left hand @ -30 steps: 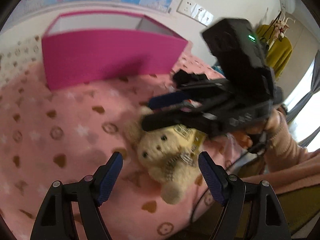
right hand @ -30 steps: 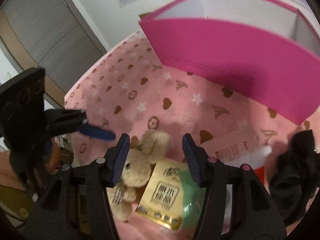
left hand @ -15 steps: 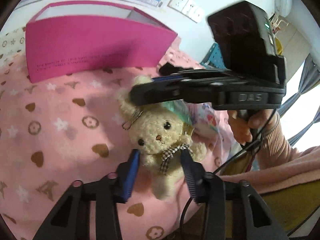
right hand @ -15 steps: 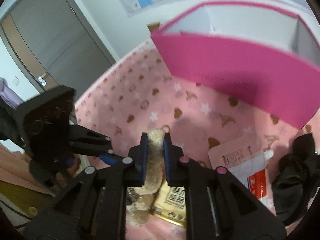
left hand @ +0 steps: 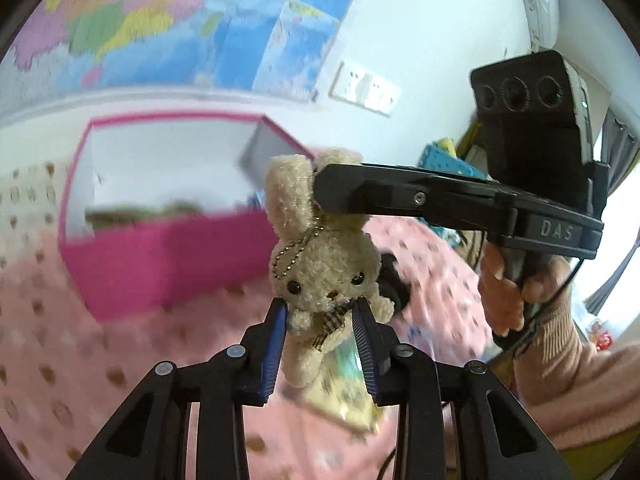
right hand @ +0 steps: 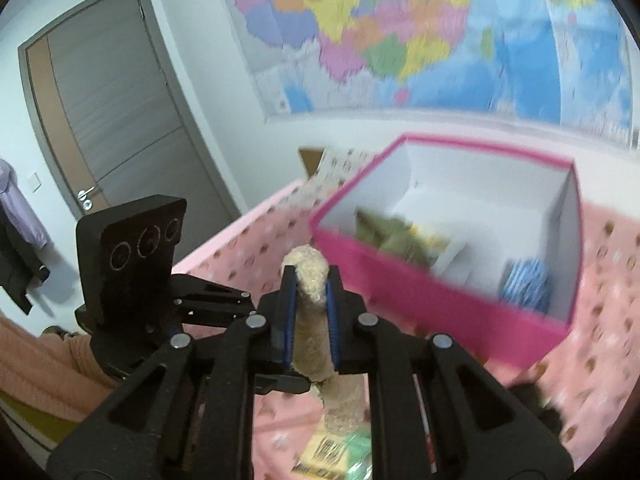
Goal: Organize soft objects
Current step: 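Grasp the teddy bear with the right gripper and lower it into the box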
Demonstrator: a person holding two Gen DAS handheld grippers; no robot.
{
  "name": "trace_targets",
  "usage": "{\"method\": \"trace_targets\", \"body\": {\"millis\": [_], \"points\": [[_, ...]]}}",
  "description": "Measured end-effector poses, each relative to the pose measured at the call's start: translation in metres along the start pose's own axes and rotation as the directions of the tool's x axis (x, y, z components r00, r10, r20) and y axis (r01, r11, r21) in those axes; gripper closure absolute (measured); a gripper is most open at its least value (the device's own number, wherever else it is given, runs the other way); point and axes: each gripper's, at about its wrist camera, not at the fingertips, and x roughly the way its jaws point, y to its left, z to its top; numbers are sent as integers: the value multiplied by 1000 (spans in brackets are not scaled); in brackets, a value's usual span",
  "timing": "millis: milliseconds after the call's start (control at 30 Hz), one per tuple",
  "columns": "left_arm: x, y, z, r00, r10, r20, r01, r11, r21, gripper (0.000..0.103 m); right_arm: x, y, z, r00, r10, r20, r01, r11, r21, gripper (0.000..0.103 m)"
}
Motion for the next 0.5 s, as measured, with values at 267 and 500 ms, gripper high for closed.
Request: {"method": "trace_targets", "body": {"millis": [267, 500], "points": [[14, 13, 67, 995, 90, 52, -92, 995, 28, 70, 12, -44, 45, 995, -73, 64, 73, 997, 14, 88], [56, 39, 97, 986, 167, 17, -166, 986, -13, 70, 43, -93, 59, 994, -104, 11, 103, 992, 76, 88]]}}
